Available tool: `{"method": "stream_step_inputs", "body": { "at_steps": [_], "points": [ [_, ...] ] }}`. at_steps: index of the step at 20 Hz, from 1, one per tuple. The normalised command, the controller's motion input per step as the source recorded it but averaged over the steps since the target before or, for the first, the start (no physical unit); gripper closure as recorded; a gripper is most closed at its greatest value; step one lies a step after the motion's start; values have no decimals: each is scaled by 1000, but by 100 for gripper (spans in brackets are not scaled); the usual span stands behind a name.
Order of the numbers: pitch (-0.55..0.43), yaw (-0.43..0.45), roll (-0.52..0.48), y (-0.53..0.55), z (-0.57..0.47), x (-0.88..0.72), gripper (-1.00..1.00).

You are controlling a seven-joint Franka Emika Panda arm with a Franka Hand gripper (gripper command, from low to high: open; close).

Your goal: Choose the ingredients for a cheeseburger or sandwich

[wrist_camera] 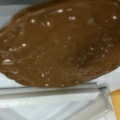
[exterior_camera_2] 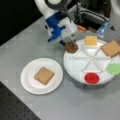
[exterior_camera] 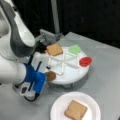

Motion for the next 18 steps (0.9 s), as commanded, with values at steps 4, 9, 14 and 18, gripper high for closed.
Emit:
{"method": "stream_step_inputs", "body": {
  "at_steps": [4, 9, 14, 18],
  "points": [
    [19, 121, 354, -295, -60, 236, -100],
    [12, 92, 338, -260, -78, 227, -100],
    [17, 65, 322, -241, -79, 238, 100],
    [12, 71, 294, -214, -71, 244, 100]
  ]
}}
